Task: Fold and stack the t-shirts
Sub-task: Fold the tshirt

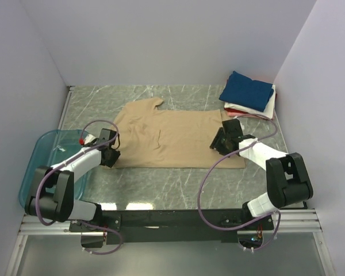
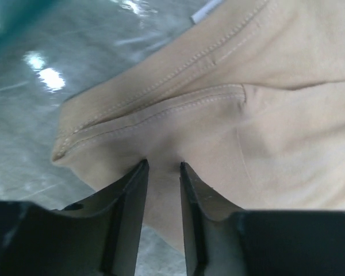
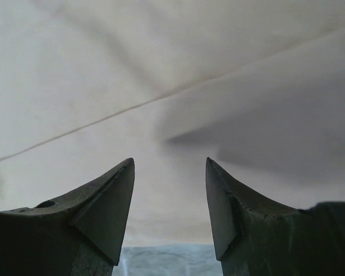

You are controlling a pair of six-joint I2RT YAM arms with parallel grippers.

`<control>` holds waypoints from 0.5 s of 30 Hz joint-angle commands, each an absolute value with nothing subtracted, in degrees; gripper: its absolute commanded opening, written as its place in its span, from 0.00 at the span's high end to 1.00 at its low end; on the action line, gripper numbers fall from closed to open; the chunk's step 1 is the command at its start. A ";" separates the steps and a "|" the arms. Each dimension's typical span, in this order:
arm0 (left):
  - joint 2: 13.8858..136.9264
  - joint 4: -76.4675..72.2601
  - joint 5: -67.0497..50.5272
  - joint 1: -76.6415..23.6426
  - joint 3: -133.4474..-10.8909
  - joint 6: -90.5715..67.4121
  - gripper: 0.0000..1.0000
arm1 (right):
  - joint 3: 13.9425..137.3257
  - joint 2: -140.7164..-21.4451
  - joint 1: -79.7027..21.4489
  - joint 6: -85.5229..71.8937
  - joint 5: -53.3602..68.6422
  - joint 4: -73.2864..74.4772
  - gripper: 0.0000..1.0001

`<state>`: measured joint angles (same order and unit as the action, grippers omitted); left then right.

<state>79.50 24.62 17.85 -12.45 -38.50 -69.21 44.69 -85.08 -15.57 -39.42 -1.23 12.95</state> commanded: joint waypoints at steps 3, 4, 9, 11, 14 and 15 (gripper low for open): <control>76.82 31.99 23.64 -10.11 -32.71 -74.27 0.67 | 42.98 -83.85 -12.31 -39.46 -1.50 14.24 0.40; 76.12 32.08 23.56 -9.85 -32.17 -74.70 0.67 | 42.54 -83.93 -12.04 -39.46 -1.49 14.33 0.40; 71.29 33.48 23.64 -8.18 -29.18 -76.38 0.67 | 39.47 -83.94 -10.64 -40.42 -0.18 14.76 0.40; 69.09 33.84 23.64 -7.82 -28.48 -76.46 0.67 | 38.59 -82.62 -10.28 -40.95 2.28 15.64 0.40; 66.98 34.98 23.73 -7.03 -27.77 -76.29 0.66 | 36.66 -79.02 -10.02 -42.97 5.43 17.66 0.40; 66.54 35.42 23.99 -6.77 -27.77 -76.29 0.67 | 35.08 -77.62 -10.02 -43.50 5.62 17.75 0.40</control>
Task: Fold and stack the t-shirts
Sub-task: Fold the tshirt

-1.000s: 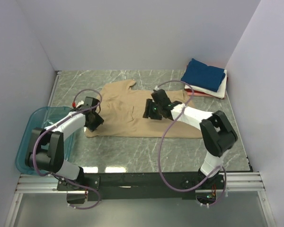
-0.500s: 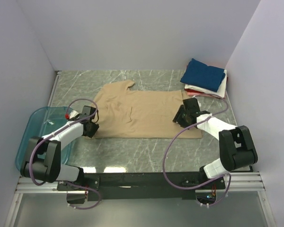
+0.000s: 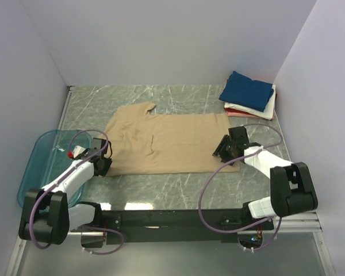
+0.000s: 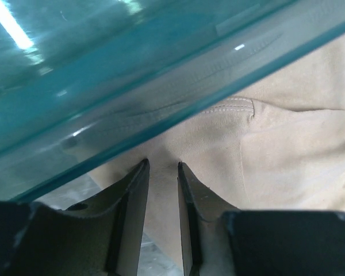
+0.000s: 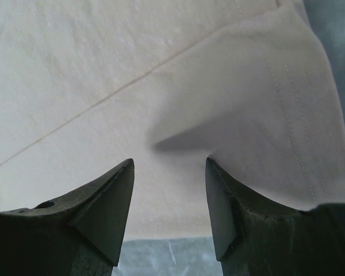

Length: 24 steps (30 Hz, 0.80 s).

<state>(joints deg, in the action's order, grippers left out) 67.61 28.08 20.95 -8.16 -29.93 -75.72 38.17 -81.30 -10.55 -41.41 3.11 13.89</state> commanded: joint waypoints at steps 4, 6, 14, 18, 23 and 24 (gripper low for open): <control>64.52 37.00 24.43 -6.07 -27.60 -76.12 0.66 | 30.68 -75.50 -10.11 -44.73 5.98 18.80 0.40; 63.11 37.44 24.17 -5.54 -27.34 -75.85 0.66 | 28.32 -73.58 -10.11 -44.91 6.24 20.12 0.40; 57.23 38.93 22.42 -5.36 -29.35 -71.29 0.65 | 27.85 -57.85 -10.02 -45.70 3.96 28.46 0.40; 54.23 36.75 18.30 -5.36 -34.53 -65.67 0.63 | 40.12 -57.11 -9.93 -41.85 1.76 27.25 0.39; 54.14 33.23 12.58 -5.80 -41.38 -58.02 0.62 | 62.86 -73.53 -9.93 -33.76 2.29 24.09 0.39; 54.31 33.05 12.31 -5.89 -42.35 -57.31 0.62 | 66.06 -80.18 -9.93 -32.01 2.11 23.47 0.39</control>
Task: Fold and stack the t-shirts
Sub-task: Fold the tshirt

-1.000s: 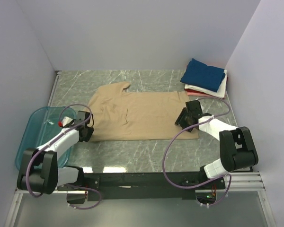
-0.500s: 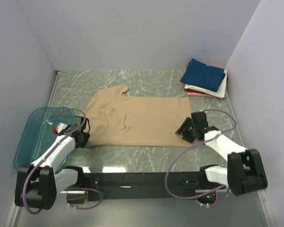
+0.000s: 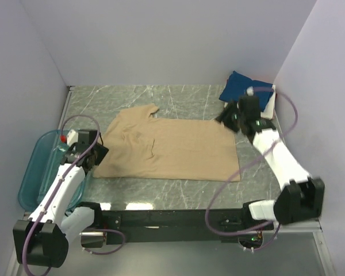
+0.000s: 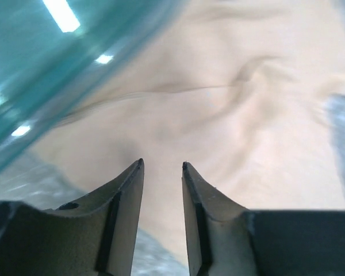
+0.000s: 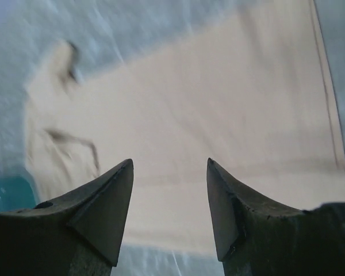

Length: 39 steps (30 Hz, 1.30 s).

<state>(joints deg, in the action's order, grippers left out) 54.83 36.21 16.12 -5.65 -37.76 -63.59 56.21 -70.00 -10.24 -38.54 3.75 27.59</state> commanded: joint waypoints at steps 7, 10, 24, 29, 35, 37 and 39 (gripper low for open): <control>60.55 30.41 4.31 -6.33 -52.29 -45.97 0.59 | 105.79 -119.94 -9.58 -26.55 1.76 26.00 0.41; 61.96 30.41 4.05 -6.42 -53.17 -44.74 0.59 | 115.12 -128.04 -8.62 -26.46 1.41 28.82 0.41; 66.71 27.69 2.29 -6.50 -53.53 -43.42 0.61 | 119.18 -135.18 -1.68 -28.74 0.09 31.29 0.42; 67.94 27.60 1.76 -6.50 -54.14 -43.16 0.61 | 118.83 -134.91 -0.26 -27.95 -2.63 32.34 0.42; 68.46 27.51 1.58 -6.50 -55.02 -42.98 0.61 | 119.88 -135.18 2.81 -27.51 -4.05 33.75 0.42; 69.52 27.68 1.67 -6.50 -55.89 -42.80 0.61 | 119.53 -135.18 3.51 -27.95 -4.13 33.58 0.42; 71.09 27.77 1.76 -6.50 -56.60 -42.63 0.61 | 119.44 -135.17 3.78 -27.95 -3.34 33.22 0.42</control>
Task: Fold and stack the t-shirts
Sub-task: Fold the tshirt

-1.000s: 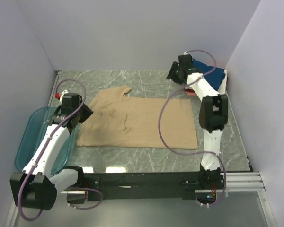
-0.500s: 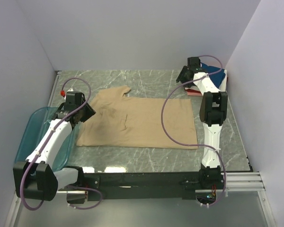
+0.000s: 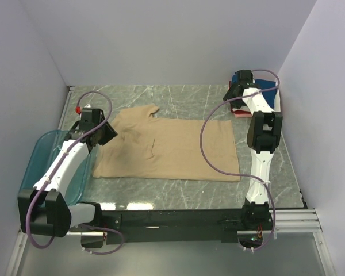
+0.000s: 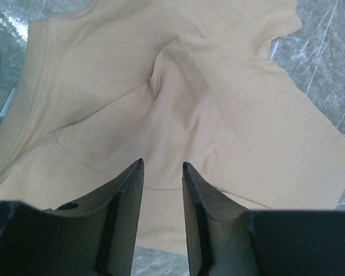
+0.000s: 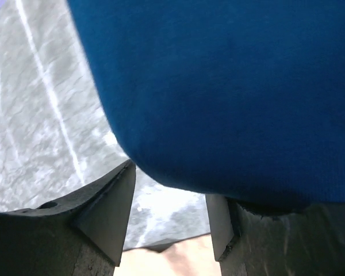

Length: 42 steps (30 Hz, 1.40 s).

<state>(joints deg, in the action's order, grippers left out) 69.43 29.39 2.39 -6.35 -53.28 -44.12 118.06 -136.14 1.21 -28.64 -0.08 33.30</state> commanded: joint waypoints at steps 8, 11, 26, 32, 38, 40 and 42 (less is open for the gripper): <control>79.09 28.83 1.41 -6.50 -63.98 -42.98 0.64 | 118.13 -133.34 4.22 -28.30 -0.18 31.65 0.42; 82.96 28.74 2.72 -6.50 -67.58 -43.24 0.64 | 116.98 -130.44 3.87 -27.86 3.25 30.15 0.42; 117.49 29.61 10.97 -6.50 -98.41 -34.39 0.67 | 96.00 -105.40 -3.68 -29.79 9.66 22.33 0.42; 128.39 30.76 12.75 -5.89 -111.35 -28.14 0.57 | 85.18 -96.69 -7.11 -30.59 9.76 18.37 0.42; 133.58 29.10 3.80 -5.54 -116.80 -22.69 0.44 | 80.25 -93.17 -9.23 -29.71 9.40 17.49 0.42; 134.47 28.83 0.55 -5.54 -118.03 -21.54 0.43 | 78.84 -92.46 -9.23 -29.71 9.67 16.96 0.42; 135.79 28.92 -1.49 -5.54 -119.09 -20.92 0.40 | 77.96 -92.03 -9.23 -29.53 9.75 16.79 0.42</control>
<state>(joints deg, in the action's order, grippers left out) 134.32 30.00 4.27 -5.54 -115.72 -24.64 78.76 -95.81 -9.15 -30.15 9.56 19.86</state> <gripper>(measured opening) 0.586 0.580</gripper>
